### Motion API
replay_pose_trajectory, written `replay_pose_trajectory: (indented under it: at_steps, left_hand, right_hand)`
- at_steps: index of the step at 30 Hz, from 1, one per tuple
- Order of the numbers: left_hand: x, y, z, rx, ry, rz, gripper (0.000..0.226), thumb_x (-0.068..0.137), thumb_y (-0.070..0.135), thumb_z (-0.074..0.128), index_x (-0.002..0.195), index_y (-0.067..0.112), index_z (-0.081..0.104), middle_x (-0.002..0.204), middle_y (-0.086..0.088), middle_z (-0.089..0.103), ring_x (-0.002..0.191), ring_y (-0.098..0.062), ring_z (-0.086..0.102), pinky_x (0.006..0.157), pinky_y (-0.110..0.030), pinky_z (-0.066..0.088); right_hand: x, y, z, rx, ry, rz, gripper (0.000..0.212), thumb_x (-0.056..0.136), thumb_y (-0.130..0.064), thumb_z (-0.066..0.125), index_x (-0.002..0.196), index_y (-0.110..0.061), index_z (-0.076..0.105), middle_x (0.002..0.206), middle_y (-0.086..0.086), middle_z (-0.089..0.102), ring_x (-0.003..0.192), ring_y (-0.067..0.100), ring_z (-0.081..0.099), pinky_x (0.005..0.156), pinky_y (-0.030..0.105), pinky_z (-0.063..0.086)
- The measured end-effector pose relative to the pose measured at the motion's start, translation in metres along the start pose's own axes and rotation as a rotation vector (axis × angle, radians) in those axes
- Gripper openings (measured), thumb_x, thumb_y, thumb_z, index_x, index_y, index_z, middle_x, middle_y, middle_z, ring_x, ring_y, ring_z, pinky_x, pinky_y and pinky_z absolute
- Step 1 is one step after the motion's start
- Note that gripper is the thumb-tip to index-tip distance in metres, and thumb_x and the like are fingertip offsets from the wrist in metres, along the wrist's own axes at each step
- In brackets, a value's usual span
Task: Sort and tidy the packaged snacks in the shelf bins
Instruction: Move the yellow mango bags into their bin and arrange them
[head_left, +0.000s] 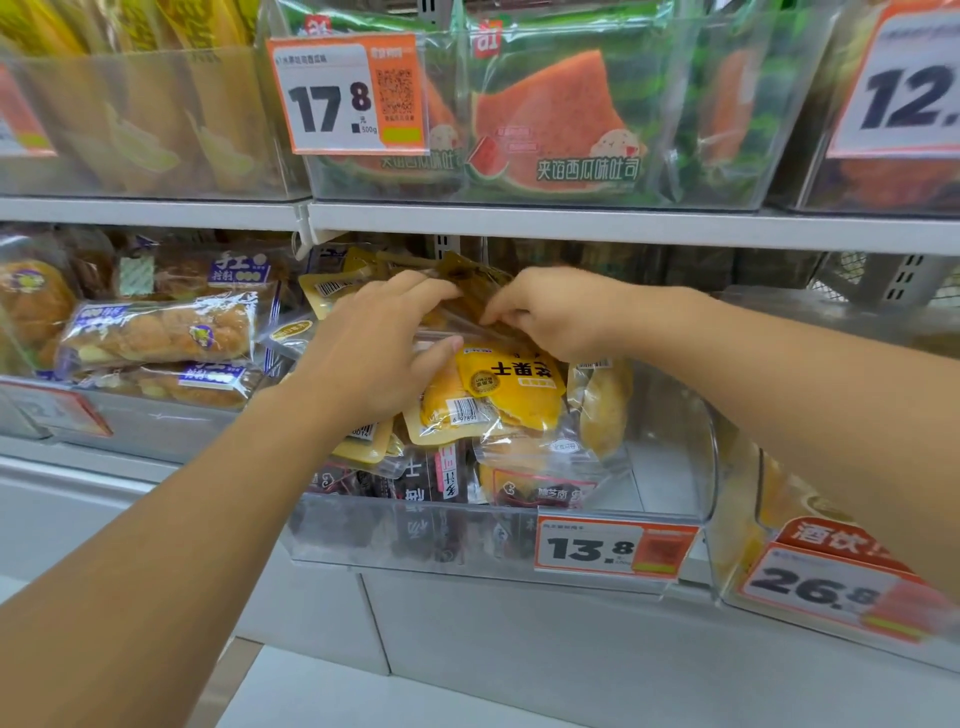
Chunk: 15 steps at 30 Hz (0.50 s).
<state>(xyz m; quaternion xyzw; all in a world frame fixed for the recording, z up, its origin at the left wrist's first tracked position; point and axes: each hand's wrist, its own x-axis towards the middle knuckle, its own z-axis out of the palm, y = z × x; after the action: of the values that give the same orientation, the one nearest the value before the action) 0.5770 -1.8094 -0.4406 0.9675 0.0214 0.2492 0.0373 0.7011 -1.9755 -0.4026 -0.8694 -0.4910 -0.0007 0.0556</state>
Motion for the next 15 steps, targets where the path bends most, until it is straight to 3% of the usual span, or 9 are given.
replay_pose_trajectory:
  at_steps: [4,8,11,15]
  left_hand:
    - [-0.007,-0.001,0.0,0.102,-0.038,0.037,0.044,0.096,0.05,0.048,0.134,0.03,0.055,0.127,0.003,0.056,0.12,-0.026,0.051,0.103,-0.052,0.041]
    - [-0.005,0.005,-0.004,0.148,-0.009,0.05,0.049,0.096,0.051,0.048,0.14,0.031,0.05,0.135,0.003,0.052,0.128,-0.025,0.046,0.11,-0.054,0.035]
    - [-0.002,0.013,-0.009,0.123,0.0,0.072,0.05,0.096,0.051,0.048,0.14,0.028,0.051,0.134,0.002,0.053,0.126,-0.025,0.048,0.107,-0.053,0.039]
    - [-0.005,0.026,-0.002,0.102,-0.136,0.096,0.053,0.097,0.053,0.048,0.143,0.027,0.048,0.142,0.004,0.051,0.131,-0.023,0.047,0.105,-0.05,0.042]
  right_hand:
    - [-0.016,0.0,0.002,0.017,0.024,0.018,0.043,0.106,-0.022,0.043,0.149,-0.023,0.045,0.147,0.003,0.052,0.131,0.026,0.05,0.11,0.037,0.04]
    - [-0.032,0.012,-0.016,-0.012,-0.002,0.101,0.047,0.105,-0.023,0.04,0.151,-0.016,0.041,0.154,0.004,0.044,0.14,0.024,0.042,0.113,0.033,0.034]
    - [-0.05,0.02,-0.026,-0.073,-0.059,0.157,0.049,0.102,-0.016,0.039,0.151,-0.017,0.041,0.154,0.006,0.043,0.141,0.026,0.04,0.114,0.038,0.036]
    - [-0.064,0.022,-0.017,-0.148,-0.187,0.173,0.061,0.099,-0.018,0.051,0.155,-0.023,0.031,0.158,0.001,0.036,0.142,0.024,0.038,0.114,0.04,0.038]
